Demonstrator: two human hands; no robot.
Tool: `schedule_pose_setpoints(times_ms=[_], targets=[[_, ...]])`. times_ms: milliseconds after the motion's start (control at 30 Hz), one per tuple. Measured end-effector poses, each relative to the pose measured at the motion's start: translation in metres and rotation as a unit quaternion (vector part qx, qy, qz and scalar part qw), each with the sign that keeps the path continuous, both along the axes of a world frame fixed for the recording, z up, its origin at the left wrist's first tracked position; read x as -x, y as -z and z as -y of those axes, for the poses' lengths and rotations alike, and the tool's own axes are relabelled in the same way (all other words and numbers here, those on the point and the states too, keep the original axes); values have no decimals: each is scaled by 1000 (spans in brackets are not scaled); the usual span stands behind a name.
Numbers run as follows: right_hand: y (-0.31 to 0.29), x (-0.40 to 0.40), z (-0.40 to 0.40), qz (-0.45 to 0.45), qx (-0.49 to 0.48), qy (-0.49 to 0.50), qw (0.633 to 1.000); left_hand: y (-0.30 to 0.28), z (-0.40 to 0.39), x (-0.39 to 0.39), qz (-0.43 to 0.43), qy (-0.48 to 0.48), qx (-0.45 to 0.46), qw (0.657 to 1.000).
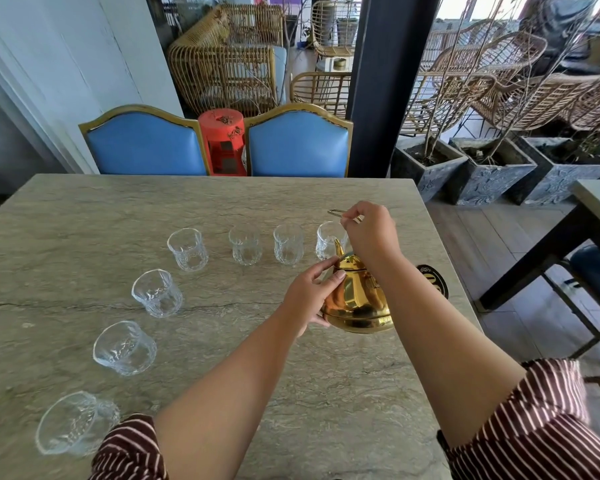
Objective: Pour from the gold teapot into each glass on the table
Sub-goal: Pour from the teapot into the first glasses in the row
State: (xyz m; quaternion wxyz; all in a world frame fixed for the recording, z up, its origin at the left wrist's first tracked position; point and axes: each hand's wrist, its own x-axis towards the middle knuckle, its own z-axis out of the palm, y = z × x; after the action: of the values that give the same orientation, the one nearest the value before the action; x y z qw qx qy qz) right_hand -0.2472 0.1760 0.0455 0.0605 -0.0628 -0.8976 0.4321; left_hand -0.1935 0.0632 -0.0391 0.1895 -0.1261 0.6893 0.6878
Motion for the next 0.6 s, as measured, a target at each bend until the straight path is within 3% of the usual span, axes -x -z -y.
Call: schedule_pose_setpoints(times_ms=[333, 600], targets=[[3, -8, -2, -9, 13, 11, 1000, 2, 1, -2, -20, 17, 10, 1000], [17, -22, -6, -35, 38, 42, 998, 11, 4, -4, -76, 40, 68, 994]])
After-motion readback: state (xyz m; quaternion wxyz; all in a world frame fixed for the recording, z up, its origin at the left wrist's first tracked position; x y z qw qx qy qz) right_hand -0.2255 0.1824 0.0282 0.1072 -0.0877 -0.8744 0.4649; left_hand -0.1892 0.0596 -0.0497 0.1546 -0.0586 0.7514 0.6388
